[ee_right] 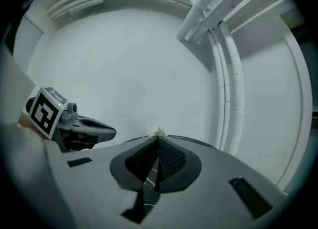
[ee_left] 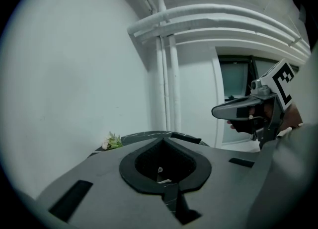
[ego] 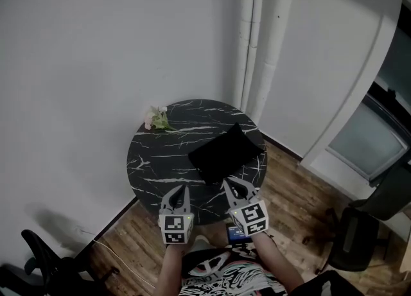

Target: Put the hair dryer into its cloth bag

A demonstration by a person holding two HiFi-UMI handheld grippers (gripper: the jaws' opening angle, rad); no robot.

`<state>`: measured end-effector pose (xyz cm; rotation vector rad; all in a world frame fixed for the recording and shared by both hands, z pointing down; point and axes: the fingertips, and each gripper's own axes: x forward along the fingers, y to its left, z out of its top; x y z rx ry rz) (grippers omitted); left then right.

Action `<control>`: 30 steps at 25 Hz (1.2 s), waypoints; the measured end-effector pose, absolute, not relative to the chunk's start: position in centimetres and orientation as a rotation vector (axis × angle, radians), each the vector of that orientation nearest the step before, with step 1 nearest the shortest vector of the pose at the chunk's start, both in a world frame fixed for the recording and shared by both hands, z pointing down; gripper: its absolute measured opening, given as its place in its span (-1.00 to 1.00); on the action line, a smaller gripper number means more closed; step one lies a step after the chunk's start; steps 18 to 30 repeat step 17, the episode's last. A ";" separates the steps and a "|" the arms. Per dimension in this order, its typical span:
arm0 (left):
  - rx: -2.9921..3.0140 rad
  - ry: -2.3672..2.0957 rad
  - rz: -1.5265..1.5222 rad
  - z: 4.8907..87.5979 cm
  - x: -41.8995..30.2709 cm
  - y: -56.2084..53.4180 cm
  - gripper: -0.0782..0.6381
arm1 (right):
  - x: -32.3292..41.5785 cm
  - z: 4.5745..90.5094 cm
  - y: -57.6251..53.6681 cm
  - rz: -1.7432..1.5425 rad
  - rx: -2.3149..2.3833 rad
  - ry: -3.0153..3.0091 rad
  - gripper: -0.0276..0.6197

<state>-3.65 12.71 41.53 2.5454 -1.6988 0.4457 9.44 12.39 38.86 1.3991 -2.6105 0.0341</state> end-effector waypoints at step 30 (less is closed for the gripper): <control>2.542 -1.668 0.430 41.7 -2.2 13.0 -0.74 | 11.0 39.1 12.6 0.031 1.407 -2.608 -0.86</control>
